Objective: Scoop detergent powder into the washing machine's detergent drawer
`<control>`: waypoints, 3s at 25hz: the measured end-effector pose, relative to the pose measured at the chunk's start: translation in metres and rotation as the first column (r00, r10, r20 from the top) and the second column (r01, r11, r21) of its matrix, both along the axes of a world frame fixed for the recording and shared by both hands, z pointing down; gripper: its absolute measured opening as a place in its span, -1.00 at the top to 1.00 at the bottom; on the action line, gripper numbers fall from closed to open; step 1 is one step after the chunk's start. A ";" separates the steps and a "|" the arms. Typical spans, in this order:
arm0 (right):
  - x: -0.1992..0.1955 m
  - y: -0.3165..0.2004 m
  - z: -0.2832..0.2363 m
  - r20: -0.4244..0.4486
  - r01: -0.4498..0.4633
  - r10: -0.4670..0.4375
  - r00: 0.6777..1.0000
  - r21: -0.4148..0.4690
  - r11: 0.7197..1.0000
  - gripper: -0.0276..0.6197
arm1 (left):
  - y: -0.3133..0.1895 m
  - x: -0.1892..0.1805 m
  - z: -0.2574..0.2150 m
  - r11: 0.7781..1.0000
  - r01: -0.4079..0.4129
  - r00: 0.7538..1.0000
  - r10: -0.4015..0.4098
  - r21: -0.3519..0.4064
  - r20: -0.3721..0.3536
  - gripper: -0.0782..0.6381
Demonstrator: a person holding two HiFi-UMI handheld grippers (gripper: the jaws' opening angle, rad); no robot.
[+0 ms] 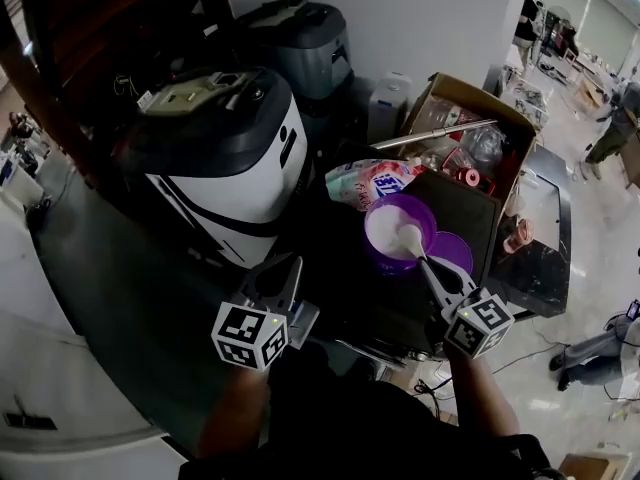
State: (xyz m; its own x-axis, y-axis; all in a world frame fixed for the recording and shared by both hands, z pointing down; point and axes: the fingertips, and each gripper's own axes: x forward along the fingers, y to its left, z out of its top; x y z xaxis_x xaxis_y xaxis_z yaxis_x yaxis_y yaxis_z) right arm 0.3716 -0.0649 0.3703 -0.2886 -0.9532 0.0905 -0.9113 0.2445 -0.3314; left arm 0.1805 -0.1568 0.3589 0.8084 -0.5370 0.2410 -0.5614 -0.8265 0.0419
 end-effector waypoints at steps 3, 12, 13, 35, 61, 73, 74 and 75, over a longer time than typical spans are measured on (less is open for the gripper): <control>0.009 -0.007 0.001 -0.043 0.006 -0.006 0.999 -0.002 1.000 0.85 | -0.001 -0.005 -0.001 1.000 0.025 1.000 -0.025 -0.002 0.005 0.76; 0.018 -0.039 -0.001 -0.139 0.031 -0.036 0.990 -0.035 0.999 0.85 | -0.021 -0.004 -0.002 0.999 0.039 0.999 -0.039 0.012 0.002 0.76; 0.018 -0.044 -0.001 -0.154 0.034 -0.040 0.987 -0.043 0.999 0.85 | -0.024 -0.004 -0.002 0.999 0.037 0.999 -0.037 0.015 0.006 0.76; 0.029 -0.102 0.060 -0.529 0.066 -0.285 0.799 -0.395 0.916 0.85 | -0.048 0.006 0.021 0.999 -0.040 0.999 0.040 -0.031 -0.002 0.76; 0.034 -0.122 0.093 -0.671 0.020 -0.527 0.521 -0.607 0.794 0.85 | -0.050 -0.004 0.038 0.997 -0.038 0.999 0.038 -0.071 -0.002 0.76; 0.021 -0.115 0.099 -0.544 0.109 -0.585 0.602 -0.669 0.735 0.85 | -0.045 0.002 0.039 0.996 -0.043 0.999 0.043 -0.073 -0.003 0.76; 0.021 -0.115 0.098 -0.527 0.121 -0.583 0.619 -0.669 0.733 0.85 | -0.045 0.002 0.039 0.996 -0.043 0.999 0.043 -0.073 -0.002 0.76; 0.020 -0.116 0.097 -0.510 0.134 -0.582 0.633 -0.668 0.732 0.85 | -0.045 0.002 0.039 0.996 -0.042 0.999 0.042 -0.074 -0.002 0.76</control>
State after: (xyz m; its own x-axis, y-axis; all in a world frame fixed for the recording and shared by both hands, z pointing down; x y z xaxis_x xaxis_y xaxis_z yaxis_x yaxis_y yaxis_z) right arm 0.3916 -0.1806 0.4676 -0.2414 -0.4975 0.8332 -0.7970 0.5915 0.1222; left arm 0.1827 -0.2018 0.3978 0.8301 -0.4831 0.2785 -0.5260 -0.8442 0.1035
